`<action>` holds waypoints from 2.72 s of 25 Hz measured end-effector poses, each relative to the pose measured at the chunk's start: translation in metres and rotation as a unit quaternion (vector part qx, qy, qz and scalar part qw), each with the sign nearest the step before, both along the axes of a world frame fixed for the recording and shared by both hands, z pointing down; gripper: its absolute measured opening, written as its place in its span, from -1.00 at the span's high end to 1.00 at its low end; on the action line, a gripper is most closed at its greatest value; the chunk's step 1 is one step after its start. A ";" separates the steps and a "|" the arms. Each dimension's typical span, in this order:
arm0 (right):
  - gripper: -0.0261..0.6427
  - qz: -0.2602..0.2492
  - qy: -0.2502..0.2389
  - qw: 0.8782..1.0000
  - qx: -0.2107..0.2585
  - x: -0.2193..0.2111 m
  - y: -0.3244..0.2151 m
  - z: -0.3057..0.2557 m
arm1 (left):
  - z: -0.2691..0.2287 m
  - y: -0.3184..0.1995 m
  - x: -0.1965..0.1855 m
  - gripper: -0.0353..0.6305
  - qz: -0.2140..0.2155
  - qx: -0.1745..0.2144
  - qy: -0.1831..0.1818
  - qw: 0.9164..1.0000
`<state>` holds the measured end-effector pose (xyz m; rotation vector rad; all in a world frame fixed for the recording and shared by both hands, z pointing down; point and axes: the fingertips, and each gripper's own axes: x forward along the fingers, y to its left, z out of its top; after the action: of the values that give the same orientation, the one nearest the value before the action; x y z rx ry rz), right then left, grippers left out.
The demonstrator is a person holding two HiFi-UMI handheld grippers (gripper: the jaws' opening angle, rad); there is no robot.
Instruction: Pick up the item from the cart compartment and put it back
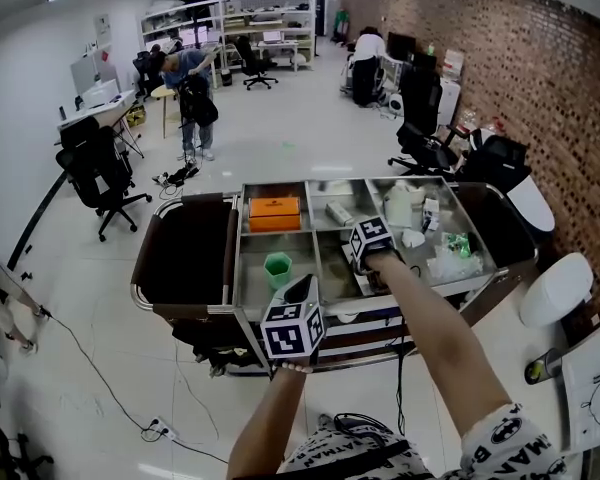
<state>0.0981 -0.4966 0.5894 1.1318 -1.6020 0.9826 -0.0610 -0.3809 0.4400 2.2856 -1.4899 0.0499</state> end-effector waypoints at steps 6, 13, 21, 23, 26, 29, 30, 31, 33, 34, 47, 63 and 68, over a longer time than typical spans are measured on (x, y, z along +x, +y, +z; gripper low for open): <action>0.40 -0.009 -0.068 0.995 0.078 -0.004 -0.005 -0.055 | -0.002 0.014 -0.007 0.88 -0.009 0.014 0.007 1.000; 0.92 0.019 -0.191 0.949 0.249 0.010 0.026 -0.149 | -0.006 0.042 -0.006 0.88 0.000 0.045 0.018 0.999; 0.89 0.004 -0.312 0.858 0.407 0.022 0.125 -0.217 | -0.015 0.095 0.014 0.88 0.002 0.073 0.004 0.997; 0.89 -0.012 -0.305 0.853 0.424 0.028 0.154 -0.212 | -0.012 0.112 0.024 0.88 0.001 0.077 -0.007 0.997; 0.89 -0.043 -0.281 0.851 0.441 0.042 0.192 -0.196 | -0.006 0.136 0.035 0.88 -0.015 0.082 -0.014 0.996; 0.89 -0.066 -0.272 0.848 0.450 0.055 0.226 -0.181 | 0.006 0.158 0.044 0.88 -0.033 0.076 -0.019 0.996; 0.89 -0.073 -0.267 0.849 0.451 0.058 0.238 -0.175 | 0.012 0.166 0.047 0.88 -0.039 0.072 -0.021 0.996; 0.89 -0.080 -0.262 0.850 0.451 0.061 0.249 -0.168 | 0.018 0.174 0.049 0.88 -0.045 0.067 -0.024 0.996; 0.89 -0.091 -0.254 0.852 0.448 0.065 0.271 -0.153 | 0.027 0.189 0.055 0.88 -0.055 0.059 -0.029 0.996; 0.89 -0.094 -0.254 0.853 0.445 0.066 0.280 -0.146 | 0.030 0.196 0.058 0.88 -0.060 0.057 -0.033 0.996; 0.89 -0.114 -0.285 0.852 0.424 0.074 0.349 -0.109 | 0.048 0.262 0.082 0.88 -0.092 0.047 -0.047 0.994; 0.89 -0.143 -0.275 0.843 0.439 0.082 0.376 -0.116 | 0.039 0.288 0.102 0.88 -0.097 0.060 -0.038 0.993; 0.89 -0.146 -0.282 0.841 0.438 0.085 0.379 -0.117 | 0.040 0.291 0.106 0.88 -0.102 0.058 -0.046 0.992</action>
<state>0.1832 -0.1181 0.4722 1.1488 -2.7780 0.3451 0.0447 -0.0895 0.4804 2.2343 -1.8106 0.0104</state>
